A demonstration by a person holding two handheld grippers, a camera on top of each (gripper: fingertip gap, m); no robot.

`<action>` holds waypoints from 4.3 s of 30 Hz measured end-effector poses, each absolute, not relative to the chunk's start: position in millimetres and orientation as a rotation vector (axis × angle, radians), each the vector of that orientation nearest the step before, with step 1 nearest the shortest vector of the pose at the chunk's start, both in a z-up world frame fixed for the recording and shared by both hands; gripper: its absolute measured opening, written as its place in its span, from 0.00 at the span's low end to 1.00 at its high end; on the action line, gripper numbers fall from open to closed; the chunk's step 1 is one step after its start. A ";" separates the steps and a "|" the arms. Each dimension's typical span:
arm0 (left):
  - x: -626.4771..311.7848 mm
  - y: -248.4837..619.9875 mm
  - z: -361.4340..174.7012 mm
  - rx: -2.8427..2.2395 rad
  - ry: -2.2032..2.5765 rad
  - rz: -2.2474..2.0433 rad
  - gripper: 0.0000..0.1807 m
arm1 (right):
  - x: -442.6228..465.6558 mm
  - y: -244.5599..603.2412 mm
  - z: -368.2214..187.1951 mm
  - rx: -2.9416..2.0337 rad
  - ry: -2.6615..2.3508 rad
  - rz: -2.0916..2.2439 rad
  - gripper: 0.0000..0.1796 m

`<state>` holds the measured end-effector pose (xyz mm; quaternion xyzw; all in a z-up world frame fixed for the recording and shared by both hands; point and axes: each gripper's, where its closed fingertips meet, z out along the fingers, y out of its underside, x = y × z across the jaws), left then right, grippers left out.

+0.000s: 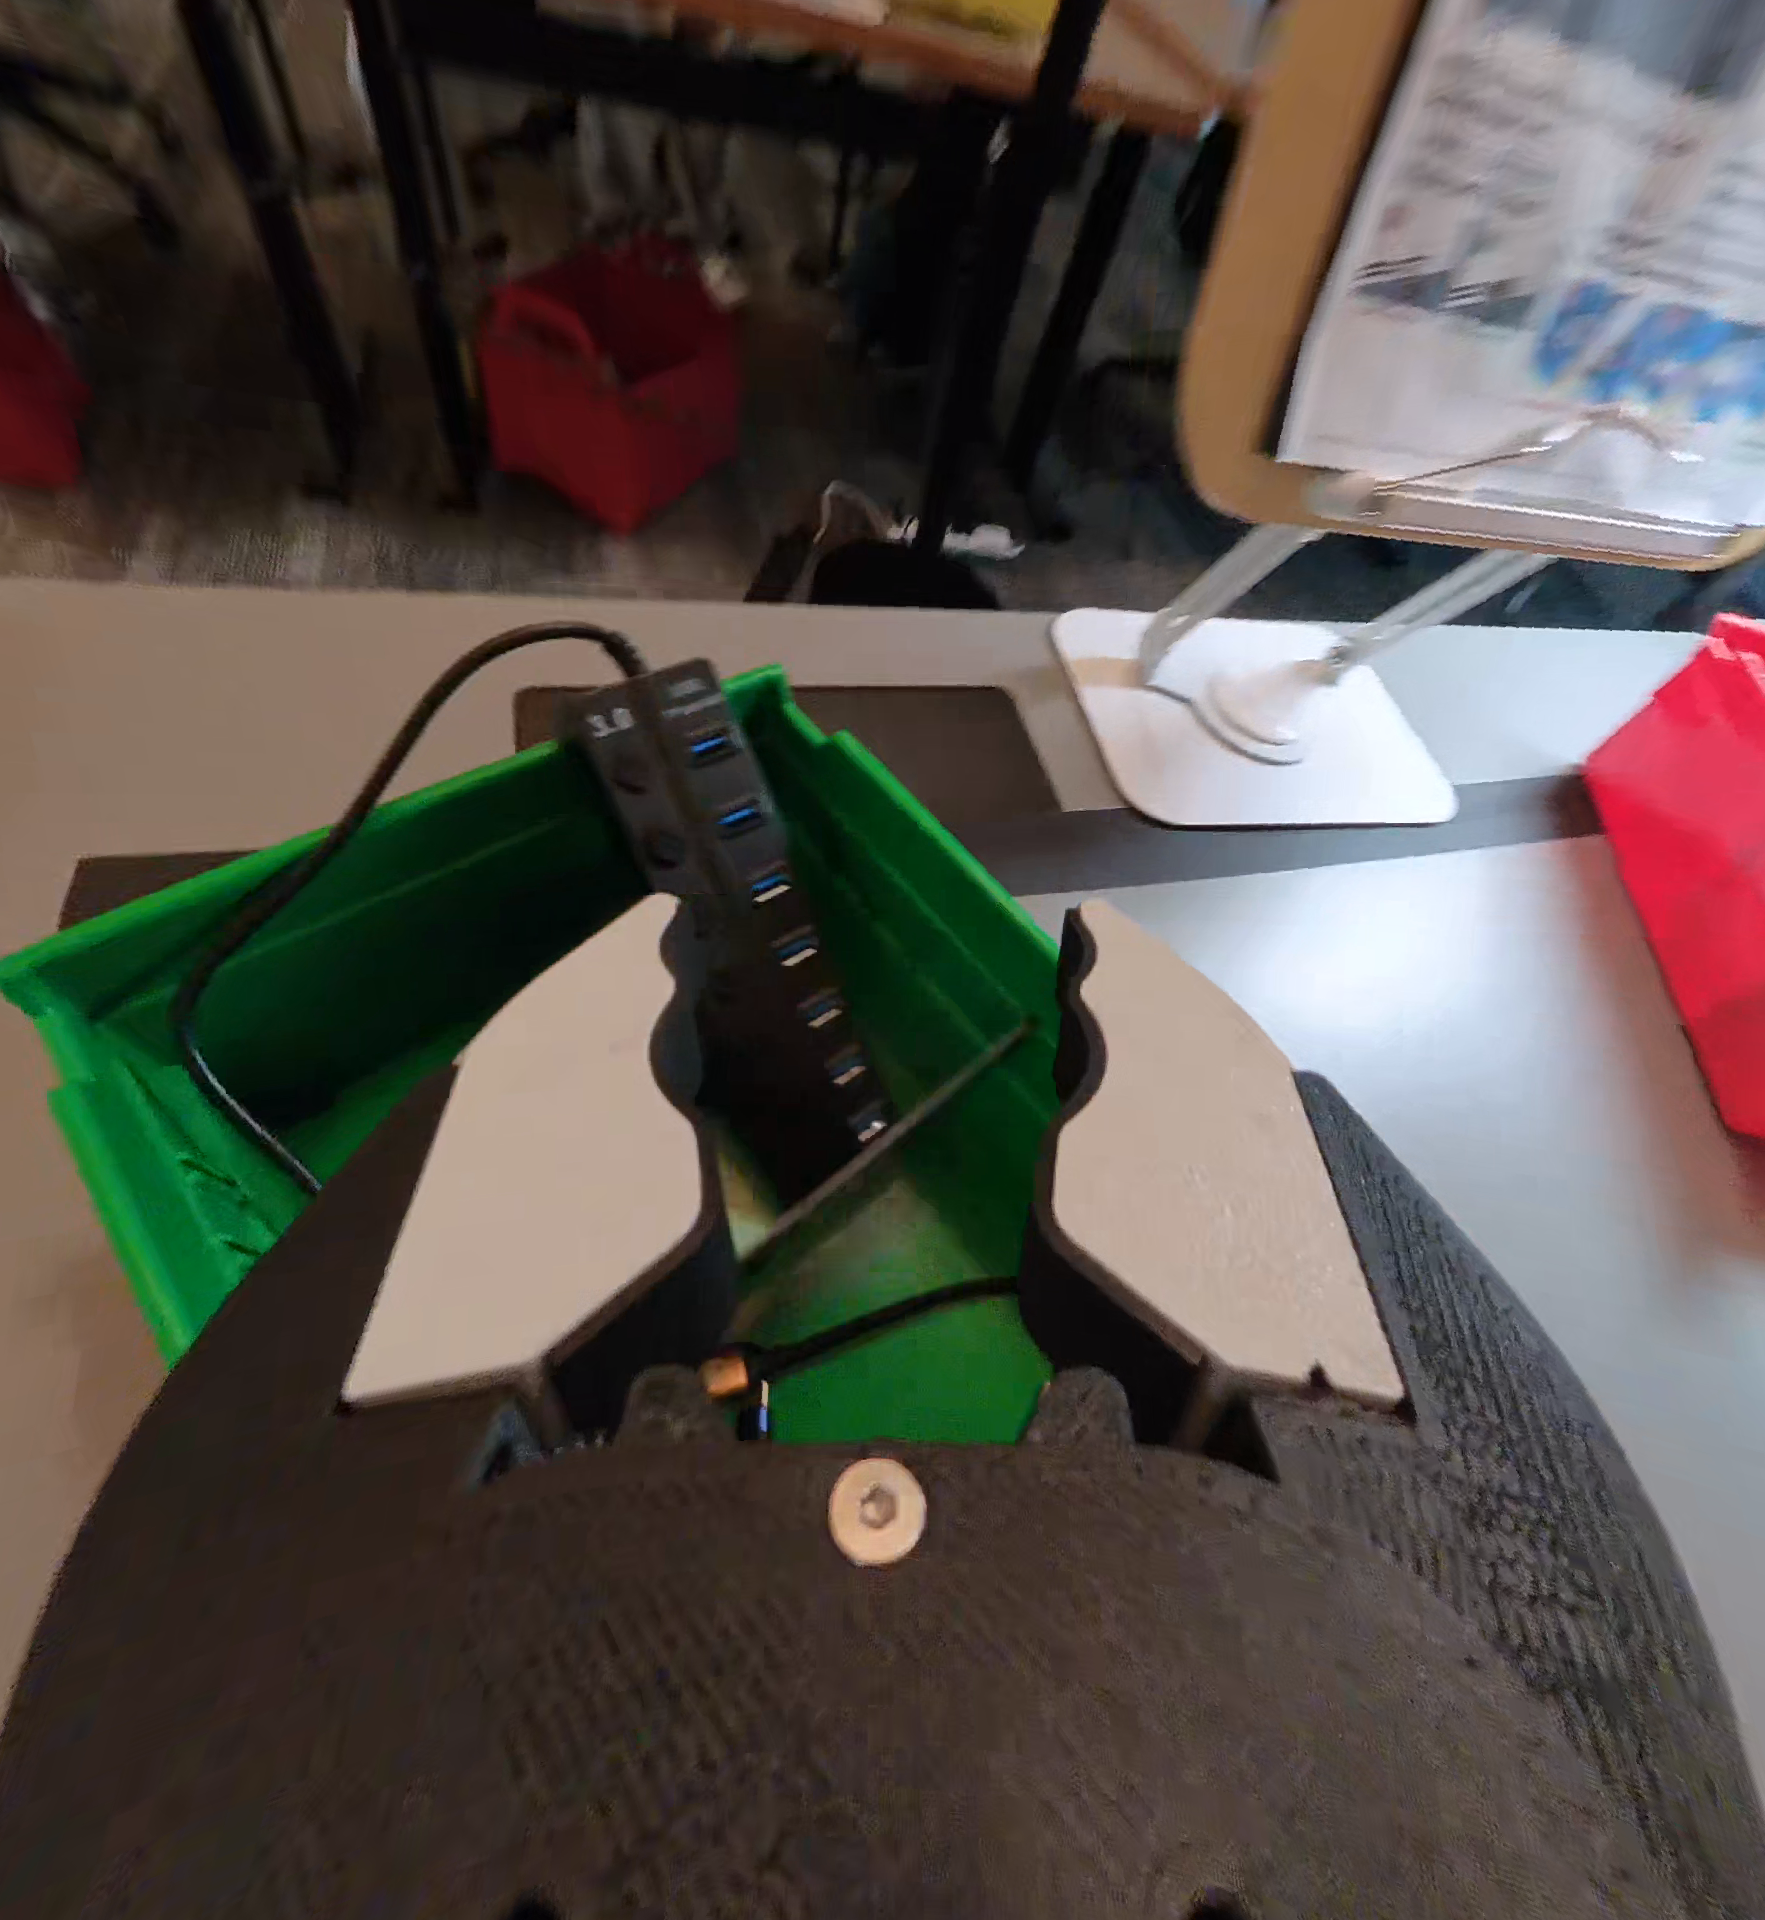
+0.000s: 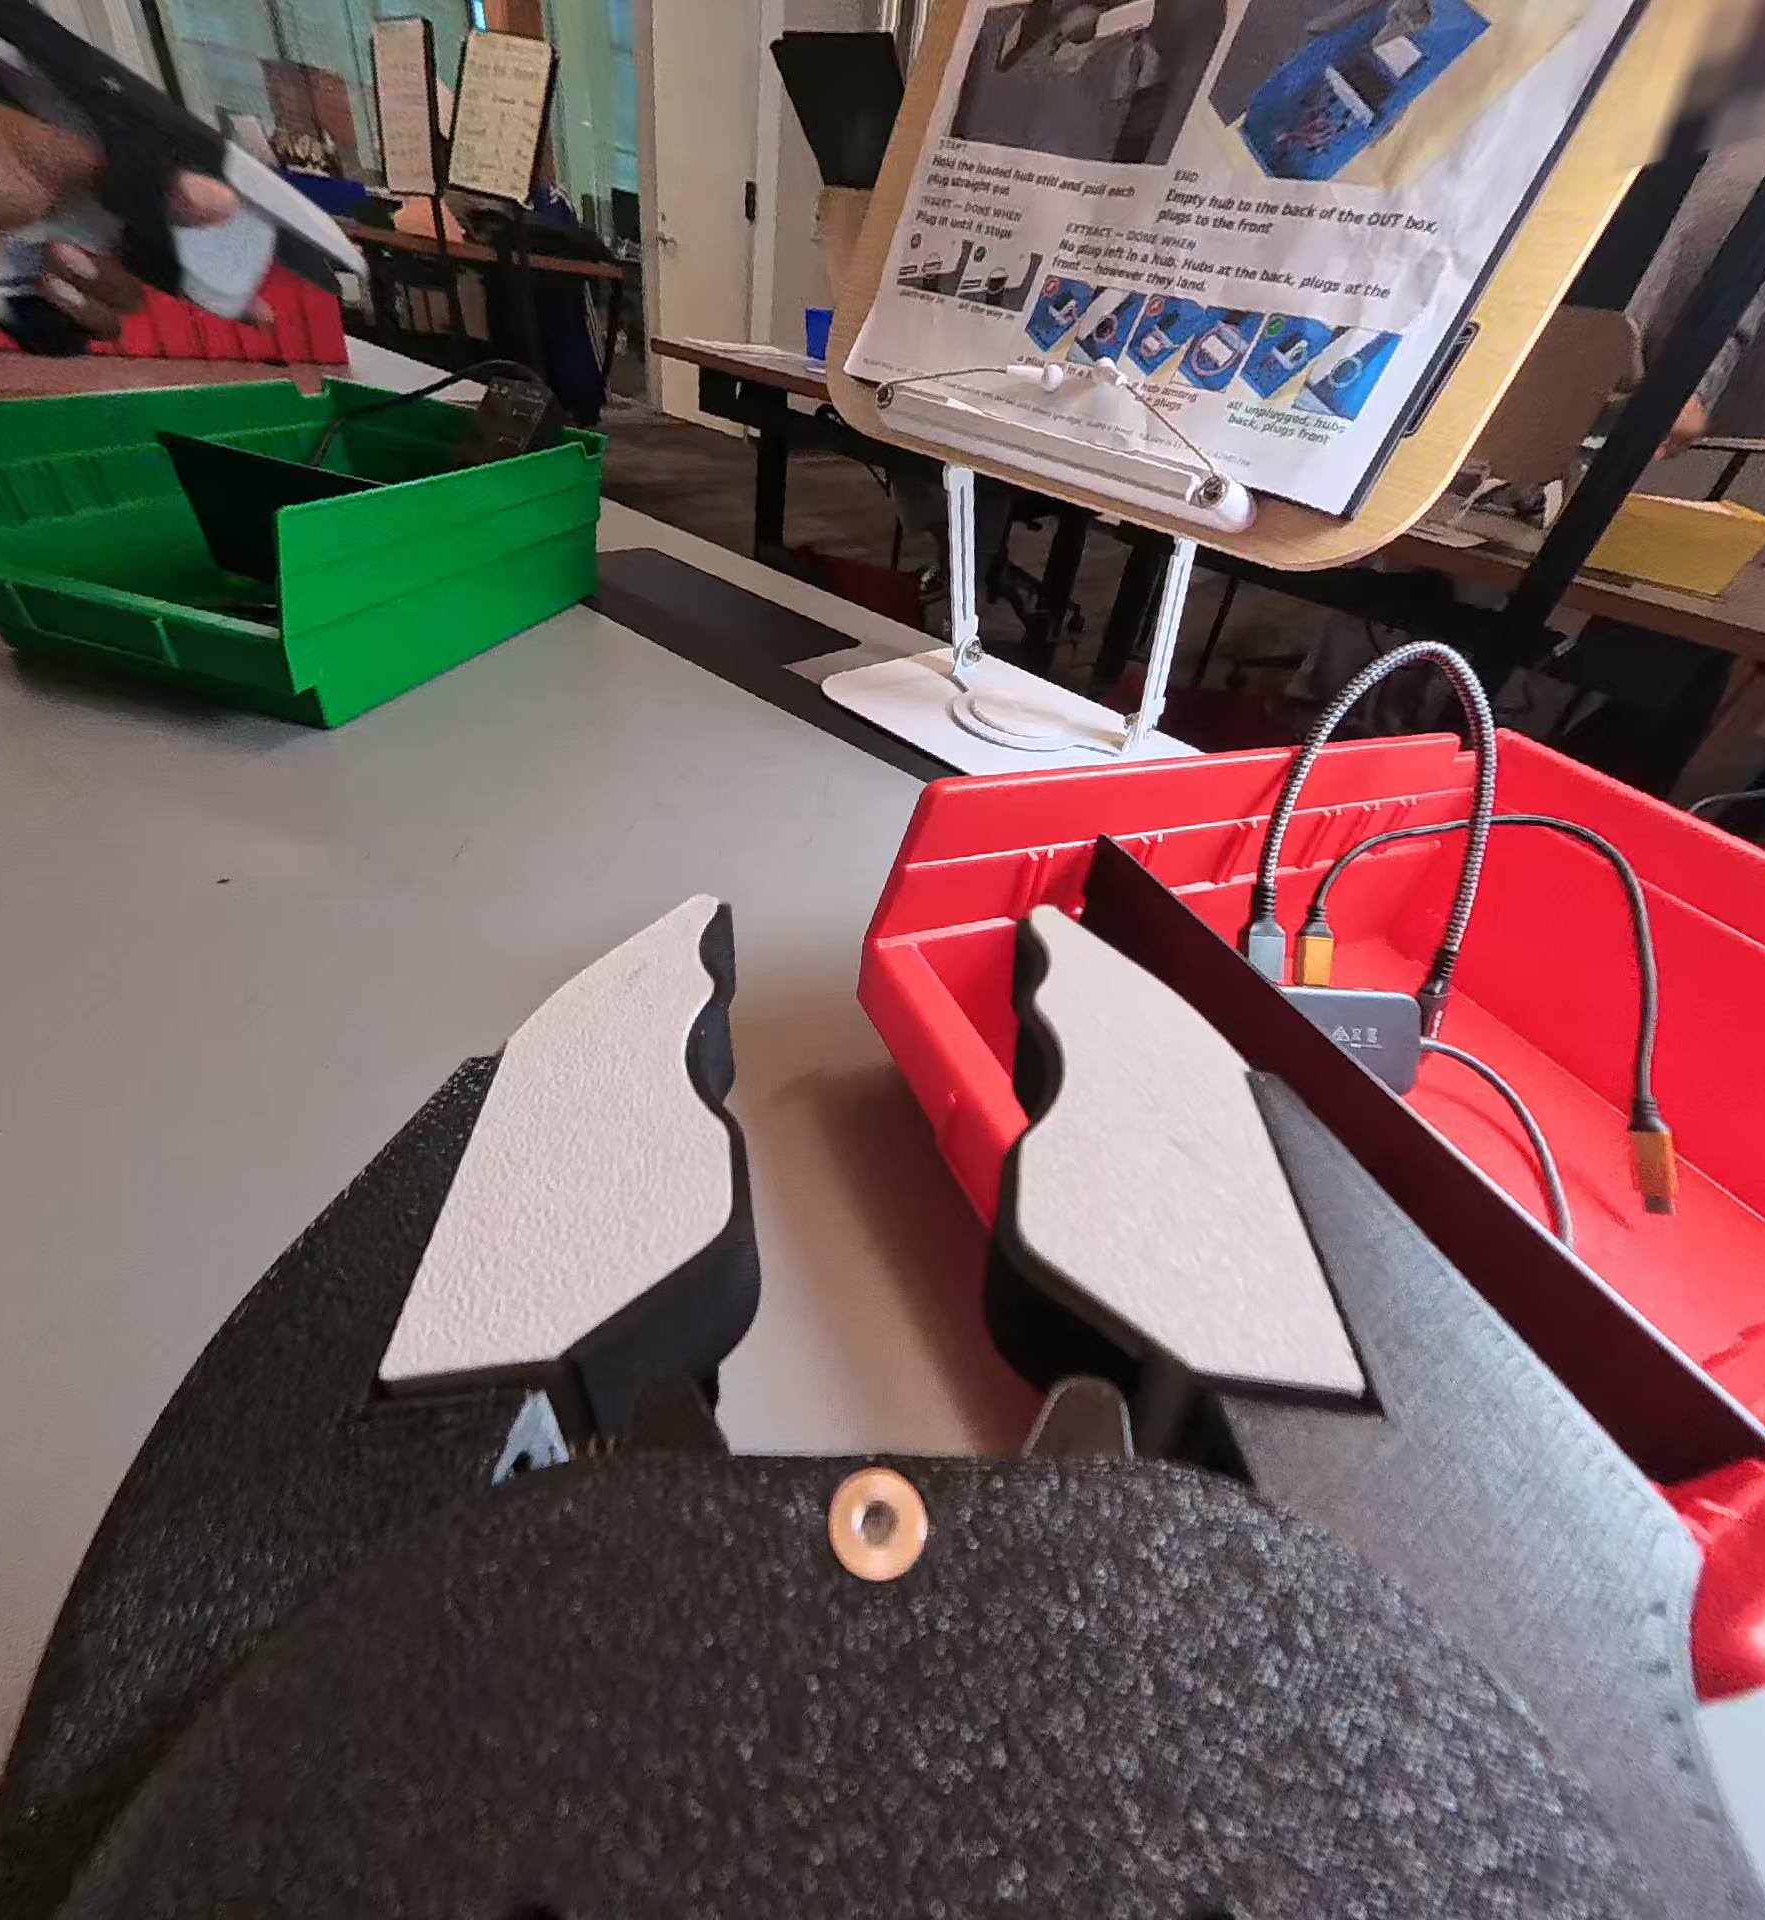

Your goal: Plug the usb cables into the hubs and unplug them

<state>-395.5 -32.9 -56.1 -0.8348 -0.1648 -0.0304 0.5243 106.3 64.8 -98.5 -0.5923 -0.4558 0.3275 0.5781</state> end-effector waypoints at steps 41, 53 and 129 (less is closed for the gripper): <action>-315.5 -17.3 85.2 -1.951 0.117 0.186 0.32 | 99.8 44.1 -107.3 -1.340 -1.138 0.778 0.27; -68.0 -75.2 83.0 -1.742 0.800 -0.400 0.32 | 48.7 -42.5 -28.4 -1.049 -1.360 1.179 0.26; -22.1 -75.3 -83.4 -1.687 0.644 -0.678 0.38 | 28.2 -50.6 -38.0 -1.039 -1.286 1.534 0.35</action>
